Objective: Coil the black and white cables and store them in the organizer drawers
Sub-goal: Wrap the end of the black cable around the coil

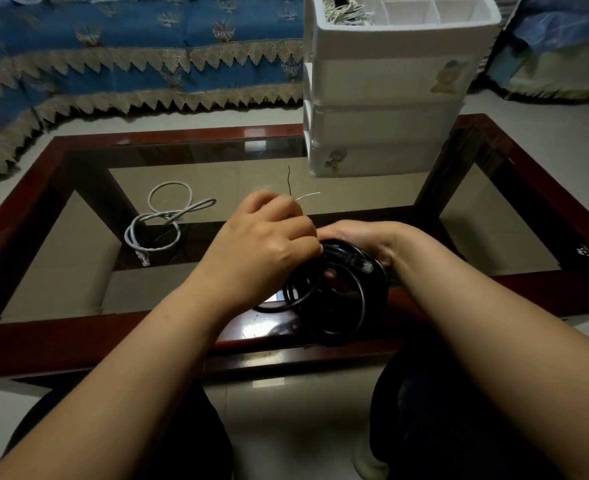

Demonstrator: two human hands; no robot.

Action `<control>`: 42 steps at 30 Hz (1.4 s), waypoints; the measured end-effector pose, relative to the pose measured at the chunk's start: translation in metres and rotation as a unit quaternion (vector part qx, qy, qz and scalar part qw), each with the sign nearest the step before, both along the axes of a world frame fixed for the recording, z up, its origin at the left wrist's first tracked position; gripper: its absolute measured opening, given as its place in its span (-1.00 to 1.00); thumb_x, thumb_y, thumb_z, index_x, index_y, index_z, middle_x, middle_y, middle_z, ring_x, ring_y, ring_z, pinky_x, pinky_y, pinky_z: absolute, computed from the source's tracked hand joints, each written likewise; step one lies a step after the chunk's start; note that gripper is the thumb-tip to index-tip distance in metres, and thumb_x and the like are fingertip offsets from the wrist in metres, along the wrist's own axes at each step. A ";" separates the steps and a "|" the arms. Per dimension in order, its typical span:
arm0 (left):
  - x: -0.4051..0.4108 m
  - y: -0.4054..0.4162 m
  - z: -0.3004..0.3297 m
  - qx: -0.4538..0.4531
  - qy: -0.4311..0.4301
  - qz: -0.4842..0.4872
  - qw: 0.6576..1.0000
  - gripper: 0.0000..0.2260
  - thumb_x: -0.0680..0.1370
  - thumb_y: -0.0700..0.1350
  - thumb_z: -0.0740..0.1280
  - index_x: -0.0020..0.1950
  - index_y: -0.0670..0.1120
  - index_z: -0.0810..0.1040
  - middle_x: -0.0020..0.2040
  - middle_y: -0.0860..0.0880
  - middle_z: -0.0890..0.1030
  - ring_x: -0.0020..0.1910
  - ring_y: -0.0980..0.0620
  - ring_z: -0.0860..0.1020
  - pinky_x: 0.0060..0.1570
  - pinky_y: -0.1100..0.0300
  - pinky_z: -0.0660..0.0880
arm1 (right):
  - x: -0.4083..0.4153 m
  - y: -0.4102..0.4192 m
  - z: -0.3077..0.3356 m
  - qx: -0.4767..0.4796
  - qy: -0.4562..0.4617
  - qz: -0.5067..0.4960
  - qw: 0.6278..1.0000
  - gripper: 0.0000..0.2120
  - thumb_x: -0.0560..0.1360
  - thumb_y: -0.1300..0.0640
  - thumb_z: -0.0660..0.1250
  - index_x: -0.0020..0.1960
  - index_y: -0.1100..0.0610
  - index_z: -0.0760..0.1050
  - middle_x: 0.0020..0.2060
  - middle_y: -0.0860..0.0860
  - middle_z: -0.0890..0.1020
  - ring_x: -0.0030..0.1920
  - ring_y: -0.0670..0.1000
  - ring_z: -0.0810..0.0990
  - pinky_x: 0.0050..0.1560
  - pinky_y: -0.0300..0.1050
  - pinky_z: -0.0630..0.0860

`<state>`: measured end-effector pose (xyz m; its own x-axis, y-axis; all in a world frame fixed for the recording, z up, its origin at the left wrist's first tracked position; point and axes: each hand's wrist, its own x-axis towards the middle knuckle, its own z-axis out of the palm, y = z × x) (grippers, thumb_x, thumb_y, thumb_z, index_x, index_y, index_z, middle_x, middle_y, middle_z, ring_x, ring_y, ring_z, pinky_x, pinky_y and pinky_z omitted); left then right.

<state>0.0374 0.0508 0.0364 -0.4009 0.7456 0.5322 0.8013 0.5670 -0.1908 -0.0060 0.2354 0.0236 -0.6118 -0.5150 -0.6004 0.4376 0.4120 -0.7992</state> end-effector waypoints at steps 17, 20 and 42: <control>0.009 0.007 -0.019 0.502 -0.588 0.014 0.634 -0.96 0.41 -0.14 0.45 -0.21 0.00 0.66 0.19 0.03 0.52 0.12 0.16 0.56 0.00 0.33 0.48 | 0.016 -0.001 0.001 -0.186 -0.004 -0.120 0.975 -0.71 0.44 -0.07 0.32 0.05 0.07 0.63 -0.15 0.09 0.68 -0.13 0.03 0.65 -0.02 -0.09 0.55; 0.005 0.008 -0.016 0.498 -0.618 0.016 0.608 -0.93 0.36 -0.12 0.44 -0.30 0.05 0.66 0.24 0.05 0.52 0.16 0.19 0.56 -0.01 0.39 0.46 | 0.019 -0.003 0.001 -0.176 0.010 -0.128 0.976 -0.64 0.44 -0.08 0.31 0.13 0.10 0.57 -0.10 0.12 0.67 -0.11 0.05 0.64 0.00 -0.08 0.54; -0.001 -0.018 -0.008 0.387 -0.589 0.128 0.698 0.13 0.18 0.21 0.56 0.51 0.31 -0.15 0.58 0.09 0.00 0.51 0.11 0.08 0.41 0.17 0.16 | 0.020 0.009 0.012 -0.229 0.038 -0.068 0.970 -0.85 0.42 0.12 0.38 -0.10 0.20 0.63 -0.27 0.06 0.65 -0.17 0.03 0.66 -0.05 -0.13 0.59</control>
<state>0.0364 0.0327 0.0284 -0.9673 0.2422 -0.0760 -0.0030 0.2883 0.9575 0.0143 0.2442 0.0353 -0.7261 -0.6283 -0.2793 0.3963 -0.0506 -0.9167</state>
